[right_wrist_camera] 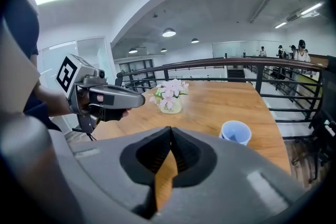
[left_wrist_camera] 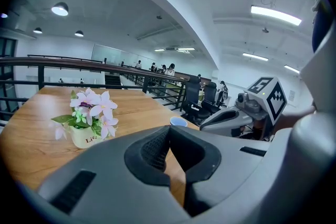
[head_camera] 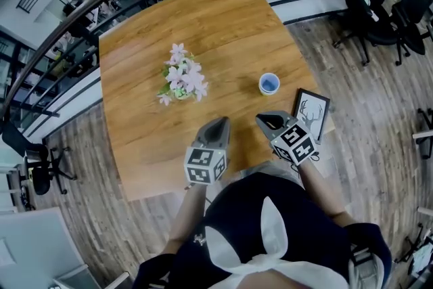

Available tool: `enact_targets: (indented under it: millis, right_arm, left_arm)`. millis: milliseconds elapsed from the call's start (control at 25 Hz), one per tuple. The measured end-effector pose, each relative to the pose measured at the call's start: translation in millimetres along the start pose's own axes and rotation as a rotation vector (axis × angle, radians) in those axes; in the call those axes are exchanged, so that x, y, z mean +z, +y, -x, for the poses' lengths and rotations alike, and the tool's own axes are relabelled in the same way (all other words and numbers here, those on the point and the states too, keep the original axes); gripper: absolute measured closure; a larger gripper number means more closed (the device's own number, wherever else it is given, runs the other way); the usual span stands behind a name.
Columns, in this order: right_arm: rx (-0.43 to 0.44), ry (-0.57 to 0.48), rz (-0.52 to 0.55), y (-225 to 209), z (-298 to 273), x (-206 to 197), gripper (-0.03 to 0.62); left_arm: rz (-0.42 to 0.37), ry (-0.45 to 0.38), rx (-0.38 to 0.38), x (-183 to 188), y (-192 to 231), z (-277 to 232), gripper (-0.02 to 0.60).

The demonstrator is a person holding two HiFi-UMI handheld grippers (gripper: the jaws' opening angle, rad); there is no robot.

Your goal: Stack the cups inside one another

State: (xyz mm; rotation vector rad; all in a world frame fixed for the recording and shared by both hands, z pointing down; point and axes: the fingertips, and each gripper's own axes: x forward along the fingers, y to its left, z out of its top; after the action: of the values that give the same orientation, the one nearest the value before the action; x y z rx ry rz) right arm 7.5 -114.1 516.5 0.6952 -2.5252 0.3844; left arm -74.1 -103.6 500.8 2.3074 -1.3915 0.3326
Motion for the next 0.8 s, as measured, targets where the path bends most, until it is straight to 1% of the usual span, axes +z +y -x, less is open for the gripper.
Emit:
enact_targets:
  millis: [200, 320, 560, 800]
  right_arm:
    - [0.062, 0.010, 0.017, 30.2, 5.2, -5.1, 0.595]
    - [0.081, 0.014, 0.036, 41.8, 8.3, -8.7, 0.595]
    - [0.081, 0.007, 0.047, 48.9, 14.7, -11.8, 0.595]
    - [0.069, -0.018, 0.051, 53.1, 24.4, -5.8, 0.595]
  left_arm:
    - [0.007, 0.007, 0.001, -7.7, -12.0, 7.9, 0.565]
    - [0.013, 0.013, 0.000, -14.4, -19.2, 12.2, 0.565]
    - [0.022, 0.013, -0.003, -23.5, -32.5, 19.3, 0.565]
    - [0.023, 0.010, -0.003, -25.2, -44.4, 27.6, 0.565]
